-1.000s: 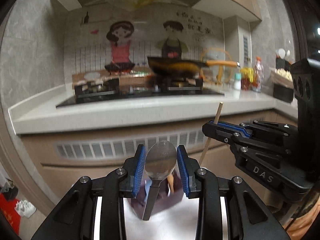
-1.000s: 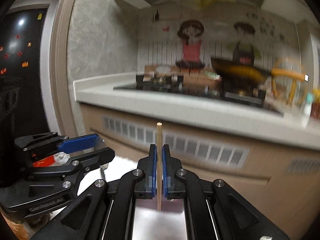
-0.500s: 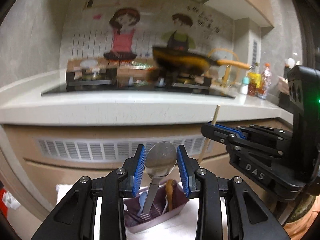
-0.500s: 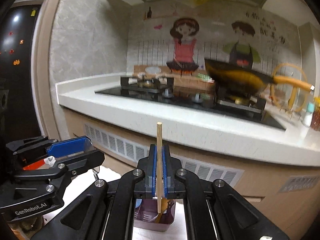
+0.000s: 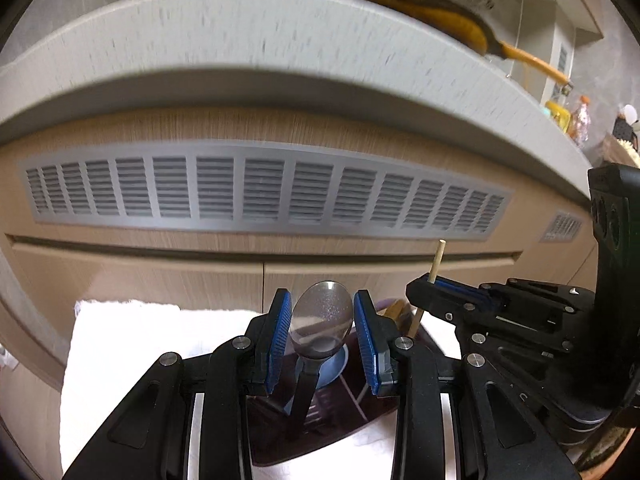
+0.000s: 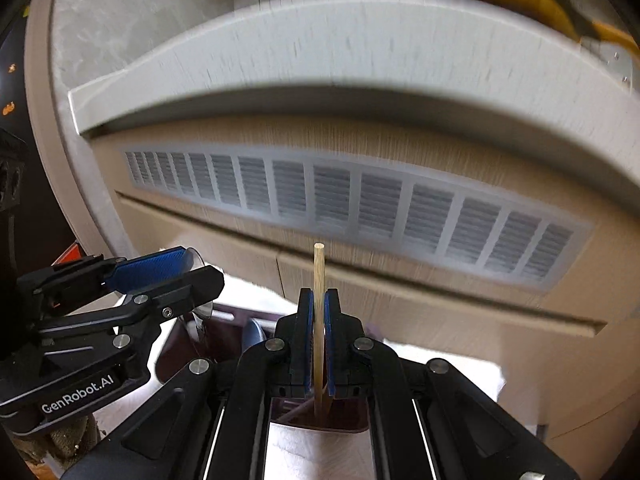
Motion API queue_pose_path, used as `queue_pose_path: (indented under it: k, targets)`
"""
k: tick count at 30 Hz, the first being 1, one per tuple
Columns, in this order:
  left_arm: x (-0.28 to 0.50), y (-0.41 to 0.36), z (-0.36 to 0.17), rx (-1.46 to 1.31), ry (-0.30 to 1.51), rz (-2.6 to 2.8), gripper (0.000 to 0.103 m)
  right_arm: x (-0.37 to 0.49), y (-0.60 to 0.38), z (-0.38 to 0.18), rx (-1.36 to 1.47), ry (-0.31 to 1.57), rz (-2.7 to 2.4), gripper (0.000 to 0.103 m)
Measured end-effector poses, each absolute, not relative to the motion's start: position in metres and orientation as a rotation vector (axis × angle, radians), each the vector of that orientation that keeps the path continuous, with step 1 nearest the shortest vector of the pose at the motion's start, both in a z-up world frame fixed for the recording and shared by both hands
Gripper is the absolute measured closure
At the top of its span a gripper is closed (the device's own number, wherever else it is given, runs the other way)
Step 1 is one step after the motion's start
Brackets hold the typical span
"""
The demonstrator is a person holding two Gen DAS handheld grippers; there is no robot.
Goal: Organize utensils
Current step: 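Lift the spoon and chopstick over the caddy and open both grippers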
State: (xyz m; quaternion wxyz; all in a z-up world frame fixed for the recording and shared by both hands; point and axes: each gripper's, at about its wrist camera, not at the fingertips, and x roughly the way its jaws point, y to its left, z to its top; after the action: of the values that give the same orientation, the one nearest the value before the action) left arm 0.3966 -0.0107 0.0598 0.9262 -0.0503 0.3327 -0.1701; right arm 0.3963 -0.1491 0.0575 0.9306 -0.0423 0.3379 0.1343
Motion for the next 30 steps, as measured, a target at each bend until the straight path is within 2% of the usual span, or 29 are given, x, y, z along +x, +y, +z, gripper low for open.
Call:
queue_pose_path:
  k: [5,7,13,15,22,24,30]
  targets:
    - [0.409,-0.009,0.043,-0.115,0.731,-0.33,0.068,0.408,-0.152,0.037,-0.071,0.743,0.273,0.097]
    - [0.411,-0.007,0.041,-0.126,0.743,-0.334,0.064,0.409,-0.156,0.034,-0.051,0.754,0.269,0.097]
    - [0.399,0.004,0.058,-0.118,0.693,-0.308,0.059,0.401,-0.165,0.031,-0.044,0.753,0.234,0.092]
    - [0.389,0.008,0.066,-0.115,0.672,-0.301,0.057,0.392,-0.166,0.033,-0.059,0.736,0.23,0.085]
    - [0.34,0.028,0.074,-0.064,0.657,-0.264,0.051,0.355,-0.154,0.053,-0.115,0.686,0.24,0.078]
    - [0.322,0.037,0.067,-0.055,0.678,-0.248,0.05,0.34,-0.149,0.054,-0.122,0.685,0.255,0.073]
    - [0.268,0.072,0.029,-0.07,0.766,-0.18,0.049,0.296,-0.131,0.036,-0.156,0.718,0.306,0.07]
